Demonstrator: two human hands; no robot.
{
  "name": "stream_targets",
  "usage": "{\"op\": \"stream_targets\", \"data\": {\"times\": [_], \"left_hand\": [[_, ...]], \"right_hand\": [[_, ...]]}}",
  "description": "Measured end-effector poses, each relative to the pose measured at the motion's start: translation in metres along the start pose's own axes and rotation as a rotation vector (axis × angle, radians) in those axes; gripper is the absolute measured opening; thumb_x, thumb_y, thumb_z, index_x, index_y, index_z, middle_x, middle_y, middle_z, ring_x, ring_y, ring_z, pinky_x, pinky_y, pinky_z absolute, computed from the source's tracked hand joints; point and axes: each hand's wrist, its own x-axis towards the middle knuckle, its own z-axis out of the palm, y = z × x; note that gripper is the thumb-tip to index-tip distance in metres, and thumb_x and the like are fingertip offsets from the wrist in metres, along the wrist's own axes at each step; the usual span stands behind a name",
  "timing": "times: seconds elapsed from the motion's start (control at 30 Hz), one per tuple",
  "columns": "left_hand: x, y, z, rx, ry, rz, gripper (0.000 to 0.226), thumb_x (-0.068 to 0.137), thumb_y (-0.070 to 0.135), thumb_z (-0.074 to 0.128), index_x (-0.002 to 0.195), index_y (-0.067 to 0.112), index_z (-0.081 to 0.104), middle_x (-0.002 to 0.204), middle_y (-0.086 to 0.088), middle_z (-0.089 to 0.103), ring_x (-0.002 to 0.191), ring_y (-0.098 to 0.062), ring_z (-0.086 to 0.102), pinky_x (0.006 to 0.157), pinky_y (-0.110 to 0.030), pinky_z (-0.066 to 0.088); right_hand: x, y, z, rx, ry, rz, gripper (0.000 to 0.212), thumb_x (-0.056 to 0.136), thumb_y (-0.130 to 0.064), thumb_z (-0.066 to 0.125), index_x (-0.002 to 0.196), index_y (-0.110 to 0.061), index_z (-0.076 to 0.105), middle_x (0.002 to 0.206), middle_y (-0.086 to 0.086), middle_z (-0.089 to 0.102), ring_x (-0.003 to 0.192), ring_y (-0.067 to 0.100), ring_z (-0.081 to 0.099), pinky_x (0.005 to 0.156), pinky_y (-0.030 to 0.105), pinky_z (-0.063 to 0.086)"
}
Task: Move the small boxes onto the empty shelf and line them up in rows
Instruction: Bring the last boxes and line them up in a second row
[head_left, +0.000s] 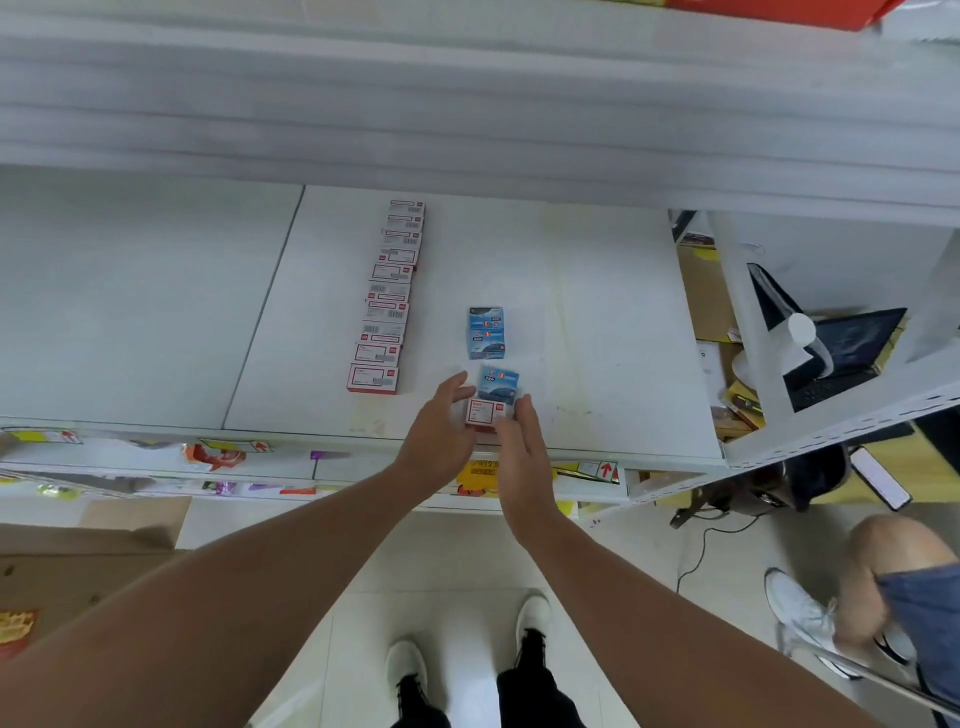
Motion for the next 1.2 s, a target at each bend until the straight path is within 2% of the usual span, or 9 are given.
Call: {"op": "stream_targets", "data": {"times": [0.13,0.27,0.37,0.43,0.5,0.67,0.77,0.9,1.2], "left_hand": [[-0.011,0.011,0.003,-0.131,0.03,-0.048,0.076,0.104,-0.005,0.053,0.169,0.021,0.023,0.174,0.001,0.03,0.158,-0.02,0.032,0.113,-0.025,0.038],[-0.01,0.017,0.013,-0.457,0.045,-0.16,0.075,0.104,0.002,0.039,0.172,0.024,0.013,0.177,0.004,0.021,0.16,-0.015,0.026,0.119,-0.03,0.03],[-0.003,0.017,0.025,-0.616,0.069,-0.177,0.066,0.106,0.045,0.043,0.169,0.031,0.027,0.171,0.005,0.037,0.154,-0.018,0.04,0.129,-0.041,0.027],[0.012,0.002,0.033,-0.689,0.087,-0.208,0.088,0.092,0.083,0.047,0.164,0.033,0.038,0.162,0.001,0.052,0.146,-0.019,0.052,0.126,-0.05,0.036],[0.02,-0.007,0.037,-0.671,0.082,-0.231,0.106,0.075,0.101,0.048,0.159,0.037,0.046,0.156,0.0,0.058,0.144,-0.02,0.055,0.124,-0.052,0.038],[0.009,0.032,0.026,-0.687,0.136,-0.151,0.059,0.11,0.063,0.03,0.143,0.029,0.064,0.123,0.0,0.077,0.115,-0.011,0.072,0.105,-0.034,0.051],[0.013,0.035,0.027,-0.718,0.121,-0.148,0.063,0.108,0.066,0.029,0.146,0.029,0.062,0.126,-0.001,0.076,0.12,-0.013,0.07,0.114,-0.04,0.049],[0.024,0.031,0.033,-0.78,0.129,-0.213,0.086,0.086,0.076,0.045,0.158,0.03,0.048,0.141,-0.004,0.068,0.131,-0.019,0.065,0.12,-0.048,0.045],[0.04,0.045,0.03,-0.807,0.165,-0.179,0.065,0.092,0.056,0.038,0.139,0.019,0.063,0.124,-0.013,0.075,0.119,-0.024,0.072,0.101,-0.033,0.053]], "right_hand": [[0.012,-0.008,-0.002,0.029,-0.04,0.035,0.046,0.113,-0.032,0.041,0.159,-0.031,0.044,0.138,-0.004,0.068,0.12,0.005,0.067,0.115,0.041,0.05],[0.02,-0.015,0.004,0.09,-0.063,0.098,0.061,0.097,-0.054,0.045,0.156,-0.035,0.049,0.137,-0.005,0.07,0.124,0.013,0.068,0.116,0.05,0.047],[0.02,-0.02,0.007,0.132,-0.075,0.107,0.058,0.096,-0.061,0.043,0.146,-0.036,0.059,0.128,-0.005,0.075,0.121,0.014,0.07,0.114,0.048,0.05],[0.025,-0.02,0.007,0.163,-0.063,0.119,0.05,0.104,-0.058,0.041,0.141,-0.034,0.063,0.122,-0.004,0.077,0.115,0.013,0.072,0.109,0.044,0.053],[0.033,-0.021,0.007,0.171,-0.06,0.132,0.045,0.111,-0.053,0.037,0.14,-0.032,0.064,0.118,-0.004,0.079,0.111,0.011,0.074,0.104,0.039,0.055],[0.05,-0.026,0.007,0.169,-0.059,0.154,0.047,0.111,-0.053,0.037,0.141,-0.031,0.065,0.119,-0.001,0.079,0.112,0.014,0.075,0.107,0.04,0.055],[0.056,-0.027,0.005,0.172,-0.061,0.148,0.046,0.111,-0.053,0.036,0.14,-0.031,0.064,0.119,-0.002,0.079,0.111,0.012,0.075,0.103,0.037,0.056],[0.061,-0.031,0.008,0.149,-0.066,0.136,0.037,0.112,-0.052,0.038,0.136,-0.037,0.063,0.118,-0.007,0.077,0.107,0.007,0.074,0.089,0.026,0.055],[0.083,-0.035,0.011,0.138,-0.072,0.105,0.05,0.109,-0.054,0.038,0.146,-0.029,0.061,0.126,-0.001,0.076,0.116,0.014,0.073,0.108,0.041,0.055]]}}
